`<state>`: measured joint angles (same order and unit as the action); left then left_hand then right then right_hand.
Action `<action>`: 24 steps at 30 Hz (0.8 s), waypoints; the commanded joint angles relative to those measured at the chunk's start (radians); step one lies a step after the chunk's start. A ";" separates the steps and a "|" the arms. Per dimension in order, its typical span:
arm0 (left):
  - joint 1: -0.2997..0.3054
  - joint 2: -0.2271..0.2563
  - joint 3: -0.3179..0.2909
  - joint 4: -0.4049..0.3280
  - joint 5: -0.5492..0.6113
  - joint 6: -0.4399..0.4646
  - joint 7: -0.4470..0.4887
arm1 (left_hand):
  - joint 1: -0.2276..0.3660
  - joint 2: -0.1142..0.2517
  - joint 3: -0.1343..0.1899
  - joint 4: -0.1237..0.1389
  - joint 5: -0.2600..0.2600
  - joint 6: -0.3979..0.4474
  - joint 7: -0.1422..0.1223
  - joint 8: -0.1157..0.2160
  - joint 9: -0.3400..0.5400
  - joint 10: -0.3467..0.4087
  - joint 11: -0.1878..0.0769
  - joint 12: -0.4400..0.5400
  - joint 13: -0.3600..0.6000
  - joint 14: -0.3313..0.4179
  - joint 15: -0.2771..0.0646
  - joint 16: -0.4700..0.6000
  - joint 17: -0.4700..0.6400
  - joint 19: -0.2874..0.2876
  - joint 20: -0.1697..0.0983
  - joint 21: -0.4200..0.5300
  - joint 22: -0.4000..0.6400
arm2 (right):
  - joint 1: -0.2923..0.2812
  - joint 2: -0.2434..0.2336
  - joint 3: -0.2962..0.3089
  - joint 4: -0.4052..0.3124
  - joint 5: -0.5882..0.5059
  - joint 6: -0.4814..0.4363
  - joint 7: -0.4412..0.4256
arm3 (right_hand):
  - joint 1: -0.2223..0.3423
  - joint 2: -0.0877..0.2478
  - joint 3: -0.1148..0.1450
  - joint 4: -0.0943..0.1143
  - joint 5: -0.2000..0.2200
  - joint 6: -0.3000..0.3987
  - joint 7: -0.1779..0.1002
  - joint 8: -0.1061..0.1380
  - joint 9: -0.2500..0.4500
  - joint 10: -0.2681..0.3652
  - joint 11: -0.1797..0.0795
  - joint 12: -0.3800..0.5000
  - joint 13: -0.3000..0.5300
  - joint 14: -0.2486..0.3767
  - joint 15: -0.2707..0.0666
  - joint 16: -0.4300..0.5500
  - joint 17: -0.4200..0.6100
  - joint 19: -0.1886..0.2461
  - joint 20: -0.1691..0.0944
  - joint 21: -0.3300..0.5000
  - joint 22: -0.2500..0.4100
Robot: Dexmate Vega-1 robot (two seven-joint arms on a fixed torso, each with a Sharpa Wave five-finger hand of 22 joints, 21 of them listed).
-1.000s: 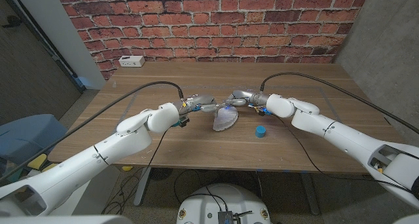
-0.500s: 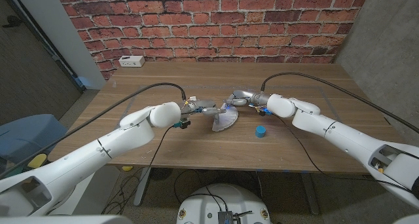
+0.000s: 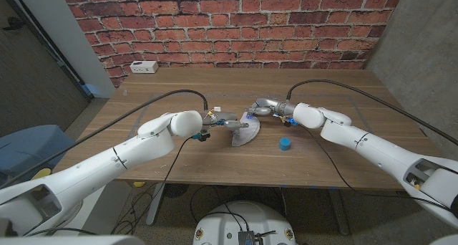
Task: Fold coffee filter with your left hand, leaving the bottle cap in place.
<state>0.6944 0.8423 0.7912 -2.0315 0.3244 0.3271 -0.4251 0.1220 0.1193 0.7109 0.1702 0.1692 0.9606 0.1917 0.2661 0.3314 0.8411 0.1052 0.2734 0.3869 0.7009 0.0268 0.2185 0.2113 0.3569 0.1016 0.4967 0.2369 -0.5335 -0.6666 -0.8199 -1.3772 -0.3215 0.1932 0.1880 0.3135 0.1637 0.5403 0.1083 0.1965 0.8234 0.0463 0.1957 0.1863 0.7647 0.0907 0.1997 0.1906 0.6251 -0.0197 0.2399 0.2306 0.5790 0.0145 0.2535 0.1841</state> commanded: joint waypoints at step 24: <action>0.033 0.008 -0.014 -0.059 0.086 0.077 0.059 | -0.021 0.039 0.008 -0.010 0.003 -0.015 -0.012 -0.028 -0.023 -0.020 -0.010 -0.030 -0.026 -0.023 -0.006 -0.022 -0.020 -0.011 0.012 -0.006 -0.016 | -0.098 -0.004 0.149 0.049 0.174 0.255 -0.177 | 0.074 0.034 0.054 -0.068 0.004 -0.056 -0.031 -0.010 0.001 -0.024 -0.013 -0.007 0.003 -0.008 -0.006 0.005 0.019 -0.002 0.010 -0.003 0.003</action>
<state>0.6779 0.8407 0.8371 -2.0710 0.4421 0.4577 -0.4792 0.1078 0.1135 0.7154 0.1656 0.1692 0.9515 0.1822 0.2398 0.3066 0.8267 0.0976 0.2474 0.3615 0.6843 0.0206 0.1992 0.1908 0.3528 0.1116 0.4915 0.2186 -0.5901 -0.6816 -0.7371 -1.3608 -0.2181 0.3183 0.1075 0.3570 0.1931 0.5786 0.0605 0.1965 0.7757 0.0133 0.1881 0.1864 0.7445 0.0833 0.1920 0.1907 0.6212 -0.0236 0.2399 0.2443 0.5803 0.0232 0.2535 0.1859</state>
